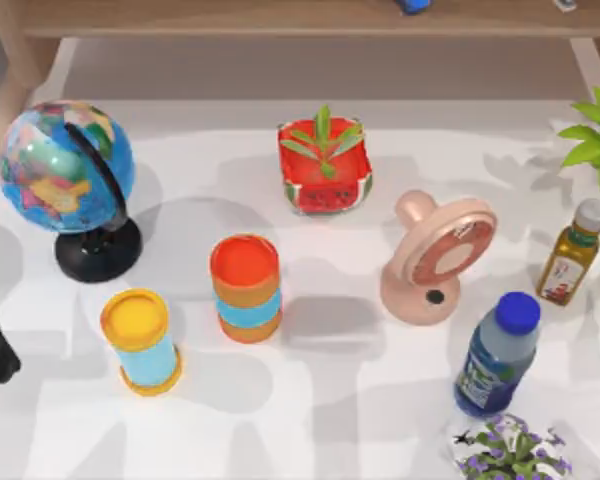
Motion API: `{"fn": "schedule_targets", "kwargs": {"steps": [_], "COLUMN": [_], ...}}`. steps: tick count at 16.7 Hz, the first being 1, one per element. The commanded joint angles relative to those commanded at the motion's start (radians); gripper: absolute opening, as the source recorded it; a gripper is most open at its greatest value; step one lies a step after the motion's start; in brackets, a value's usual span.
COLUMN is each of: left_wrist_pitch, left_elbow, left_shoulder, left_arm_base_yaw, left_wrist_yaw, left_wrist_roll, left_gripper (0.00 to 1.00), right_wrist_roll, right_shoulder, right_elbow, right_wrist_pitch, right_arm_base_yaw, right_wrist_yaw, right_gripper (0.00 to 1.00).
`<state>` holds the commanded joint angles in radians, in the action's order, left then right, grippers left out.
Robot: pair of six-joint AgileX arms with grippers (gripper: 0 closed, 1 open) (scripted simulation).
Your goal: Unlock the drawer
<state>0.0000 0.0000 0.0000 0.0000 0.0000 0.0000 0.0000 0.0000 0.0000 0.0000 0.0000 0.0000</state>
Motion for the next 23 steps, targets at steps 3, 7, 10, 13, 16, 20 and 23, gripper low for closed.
{"fn": "schedule_targets", "kwargs": {"steps": [3, 7, 10, 13, 16, 20, 23], "left_wrist_pitch": [0.0, 0.0, 0.0, 0.0, 0.0, 0.0, 0.0], "left_elbow": [0.0, 0.0, 0.0, 0.0, 0.0, 0.0, 0.0], "left_shoulder": [0.0, 0.0, 0.0, 0.0, 0.0, 0.0, 0.0], "left_arm_base_yaw": [0.0, 0.0, 0.0, 0.0, 0.0, 0.0, 0.0], "left_wrist_yaw": [0.0, 0.0, 0.0, 0.0, 0.0, 0.0, 0.0], "left_wrist_roll": [0.0, 0.0, 0.0, 0.0, 0.0, 0.0, 0.0], "left_gripper": [1.0, 1.0, 1.0, 1.0, 1.0, 1.0, 1.0], "right_wrist_roll": [0.0, 0.001, 0.005, 0.009, 0.013, 0.016, 0.016], "right_shoulder": [0.013, 0.166, 0.375, 0.623, 0.853, 1.052, 1.095], "right_elbow": [0.012, 0.125, 0.251, 0.388, 0.513, 0.63, 0.657], "right_wrist_pitch": [0.009, 0.086, 0.171, 0.264, 0.348, 0.426, 0.445], "right_arm_base_yaw": [-0.007, -0.082, -0.169, -0.262, -0.341, -0.409, -0.425], "right_wrist_yaw": [-0.007, -0.072, -0.147, -0.233, -0.315, -0.396, -0.416], "right_gripper": [1.0, 1.0, 1.0, 1.0, 1.0, 1.0, 1.0]}}
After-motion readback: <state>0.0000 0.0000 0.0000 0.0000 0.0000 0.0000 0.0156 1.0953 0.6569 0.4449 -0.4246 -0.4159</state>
